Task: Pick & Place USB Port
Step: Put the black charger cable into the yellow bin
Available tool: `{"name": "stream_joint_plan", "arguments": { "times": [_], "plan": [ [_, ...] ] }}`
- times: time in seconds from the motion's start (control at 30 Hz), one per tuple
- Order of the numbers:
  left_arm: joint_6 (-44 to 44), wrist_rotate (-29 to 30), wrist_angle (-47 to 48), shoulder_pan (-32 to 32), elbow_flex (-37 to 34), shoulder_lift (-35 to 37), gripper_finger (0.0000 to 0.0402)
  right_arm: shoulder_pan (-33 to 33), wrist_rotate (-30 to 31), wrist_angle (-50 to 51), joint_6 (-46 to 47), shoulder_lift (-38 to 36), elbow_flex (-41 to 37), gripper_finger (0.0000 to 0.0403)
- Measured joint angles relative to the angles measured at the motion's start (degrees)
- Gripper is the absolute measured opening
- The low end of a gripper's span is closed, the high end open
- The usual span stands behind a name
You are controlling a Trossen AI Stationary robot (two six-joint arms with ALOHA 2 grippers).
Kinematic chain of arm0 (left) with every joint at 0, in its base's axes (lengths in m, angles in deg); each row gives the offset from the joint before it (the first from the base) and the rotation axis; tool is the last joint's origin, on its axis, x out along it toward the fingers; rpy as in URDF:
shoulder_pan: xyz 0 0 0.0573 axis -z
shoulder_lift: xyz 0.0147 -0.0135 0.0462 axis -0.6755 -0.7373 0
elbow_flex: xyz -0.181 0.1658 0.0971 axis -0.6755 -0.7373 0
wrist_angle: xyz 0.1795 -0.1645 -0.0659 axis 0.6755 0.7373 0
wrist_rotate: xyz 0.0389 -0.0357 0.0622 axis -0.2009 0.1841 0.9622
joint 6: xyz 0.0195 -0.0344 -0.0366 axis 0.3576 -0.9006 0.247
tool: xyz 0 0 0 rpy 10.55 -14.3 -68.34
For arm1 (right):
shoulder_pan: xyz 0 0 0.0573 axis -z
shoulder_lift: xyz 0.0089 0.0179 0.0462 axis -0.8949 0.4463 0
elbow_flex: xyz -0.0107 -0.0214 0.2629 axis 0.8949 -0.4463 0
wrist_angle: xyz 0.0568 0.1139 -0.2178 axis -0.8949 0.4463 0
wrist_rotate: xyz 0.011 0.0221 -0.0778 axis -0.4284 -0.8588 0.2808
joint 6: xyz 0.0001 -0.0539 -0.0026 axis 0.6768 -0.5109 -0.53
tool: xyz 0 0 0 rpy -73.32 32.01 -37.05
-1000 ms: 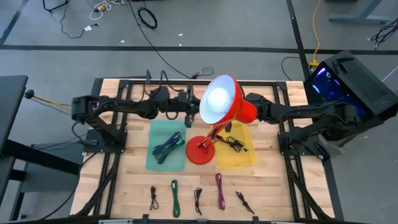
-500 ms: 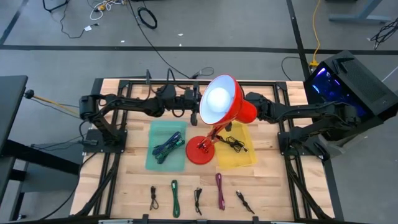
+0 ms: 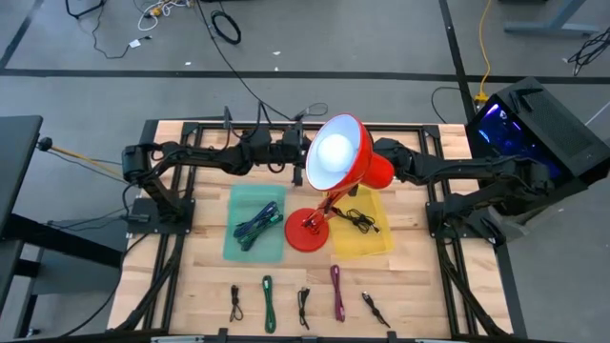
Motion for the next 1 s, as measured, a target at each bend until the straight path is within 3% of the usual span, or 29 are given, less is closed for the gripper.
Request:
{"name": "stream_joint_plan", "arguments": {
  "times": [0.2, 0.33, 0.6, 1.0],
  "plan": [
    [-1.18, -3.73, 1.21, -2.03, 0.02, 0.07, 0.0101, 1.15, 0.03, 8.03, 1.66, -3.66, 0.0, 0.003],
    [-3.44, -7.7, 1.65, -3.97, 0.02, 0.11, 0.0102, 0.7, 0.22, 19.89, 5.01, -6.43, 0.0, 0.003],
    [-4.41, -10.77, 6.95, -6.7, 0.02, 0.11, 0.0102, -6.14, -0.05, 41.27, 17.07, -11.03, -0.04, 0.003],
    [-4.07, -13.41, 11.49, -8.3, -0.02, 0.11, 0.0103, -22.2, 2.74, 45.81, 34.76, -11.6, -0.04, 0.003]
  ]
}}
